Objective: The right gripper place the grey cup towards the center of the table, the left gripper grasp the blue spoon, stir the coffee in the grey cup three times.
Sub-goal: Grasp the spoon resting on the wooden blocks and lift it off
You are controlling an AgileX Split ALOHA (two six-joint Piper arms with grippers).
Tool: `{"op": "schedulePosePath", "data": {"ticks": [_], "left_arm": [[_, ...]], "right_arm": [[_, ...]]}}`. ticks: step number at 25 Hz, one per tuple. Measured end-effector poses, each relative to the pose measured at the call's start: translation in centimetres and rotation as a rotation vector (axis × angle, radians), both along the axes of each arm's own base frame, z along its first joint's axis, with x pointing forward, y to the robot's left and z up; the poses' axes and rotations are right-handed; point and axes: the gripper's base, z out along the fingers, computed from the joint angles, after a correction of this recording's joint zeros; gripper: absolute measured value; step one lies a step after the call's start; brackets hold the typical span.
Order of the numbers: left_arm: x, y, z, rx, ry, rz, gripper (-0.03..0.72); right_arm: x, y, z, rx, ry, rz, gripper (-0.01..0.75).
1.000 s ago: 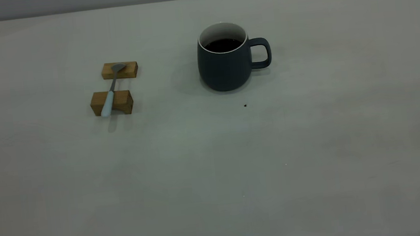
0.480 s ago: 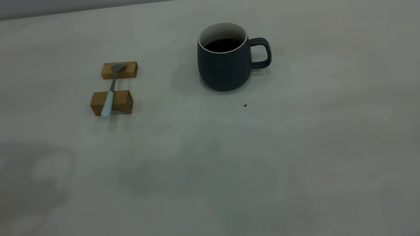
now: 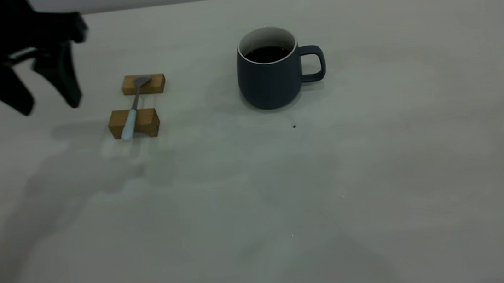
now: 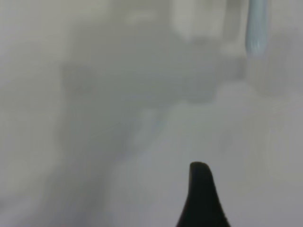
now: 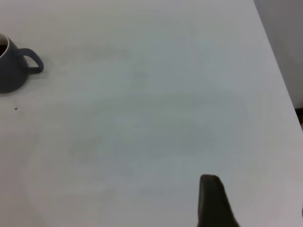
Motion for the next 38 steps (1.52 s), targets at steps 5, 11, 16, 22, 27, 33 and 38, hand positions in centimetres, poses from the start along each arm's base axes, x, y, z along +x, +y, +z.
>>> {"op": "schedulePosePath", "data": {"ticks": [5,11,16,22,27,33,38], "left_arm": [[2.7,-0.6,-3.1,0.007,0.034,0.005,0.595],[4.5,-1.0,-5.5,0.008,0.051,0.008,0.595],[5.3,-1.4,-6.6,-0.002,0.061,0.015,0.595],[5.5,-2.3,-7.8,-0.01,0.076,0.008,0.595],[5.4,-2.8,-9.0,-0.006,0.083,-0.004,0.595],[5.7,-3.0,-9.5,-0.014,0.048,-0.002,0.595],[5.4,-3.1,-10.7,-0.009,0.072,-0.002,0.595]], "right_arm": [[0.0,0.0,0.0,0.0,0.0,0.0,0.474],[0.0,0.0,0.0,0.0,0.0,0.0,0.474],[0.0,0.0,0.0,0.0,0.0,0.0,0.474],[0.0,0.0,0.0,0.0,0.0,0.0,0.474],[0.0,0.0,0.0,0.0,0.0,0.0,0.474],[0.0,0.0,0.0,-0.001,0.0,0.001,0.474],[0.0,0.0,0.0,-0.001,0.0,0.001,0.474]]}}
